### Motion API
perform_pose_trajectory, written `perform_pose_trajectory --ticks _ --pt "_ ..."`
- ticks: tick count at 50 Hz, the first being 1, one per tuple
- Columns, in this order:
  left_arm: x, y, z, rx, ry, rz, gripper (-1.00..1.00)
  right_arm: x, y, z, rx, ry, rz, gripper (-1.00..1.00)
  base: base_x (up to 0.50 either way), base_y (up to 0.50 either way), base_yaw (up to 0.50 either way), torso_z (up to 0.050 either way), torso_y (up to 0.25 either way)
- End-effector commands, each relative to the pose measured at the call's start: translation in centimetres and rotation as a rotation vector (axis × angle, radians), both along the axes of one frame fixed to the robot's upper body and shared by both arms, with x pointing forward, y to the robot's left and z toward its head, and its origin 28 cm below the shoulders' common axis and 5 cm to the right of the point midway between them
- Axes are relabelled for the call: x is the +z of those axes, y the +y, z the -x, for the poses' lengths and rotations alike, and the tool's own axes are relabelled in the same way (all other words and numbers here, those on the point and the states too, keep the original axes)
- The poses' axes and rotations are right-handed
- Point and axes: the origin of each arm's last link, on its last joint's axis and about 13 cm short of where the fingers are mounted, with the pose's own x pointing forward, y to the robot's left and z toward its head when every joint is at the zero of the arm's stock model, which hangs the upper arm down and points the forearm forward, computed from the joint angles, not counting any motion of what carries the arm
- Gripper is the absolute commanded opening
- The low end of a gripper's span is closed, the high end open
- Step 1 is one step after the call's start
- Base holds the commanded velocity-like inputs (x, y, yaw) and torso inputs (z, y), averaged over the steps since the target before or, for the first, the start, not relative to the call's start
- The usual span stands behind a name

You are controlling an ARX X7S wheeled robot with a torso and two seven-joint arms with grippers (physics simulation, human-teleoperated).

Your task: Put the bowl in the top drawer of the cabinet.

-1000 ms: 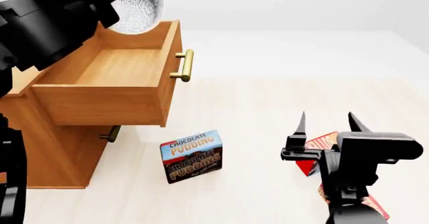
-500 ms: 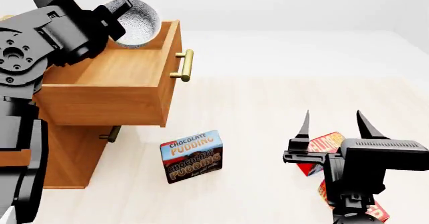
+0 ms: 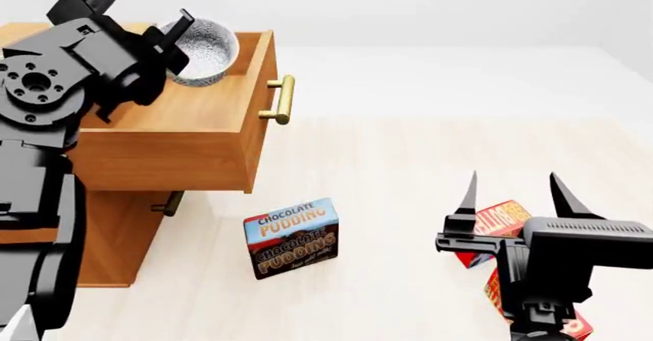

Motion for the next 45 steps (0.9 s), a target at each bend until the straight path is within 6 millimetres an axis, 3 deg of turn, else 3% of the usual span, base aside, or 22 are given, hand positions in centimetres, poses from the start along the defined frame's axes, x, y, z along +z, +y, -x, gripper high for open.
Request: perform_pose_trajectory --ticks 1,27,45 --pt "-0.6 0.1 -0.7 0.037 0.017 0.070 -1.00 -0.2 -0.2 0.1 -0.008 0.002 0.001 1.00 0.00 0.00 0.00 0.000 0.000" --pt "-1.1 0.8 -0.9 0.151 0.018 0.136 -1.00 -0.5 -0.5 0.2 -0.010 0.004 0.005 1.00 0.00 0.00 0.00 0.000 0.000" --pt "-1.8 0.2 -1.5 0.155 0.064 0.086 -1.00 -0.8 -0.6 0.2 -0.016 0.010 0.006 1.00 0.00 0.00 0.00 0.000 0.001"
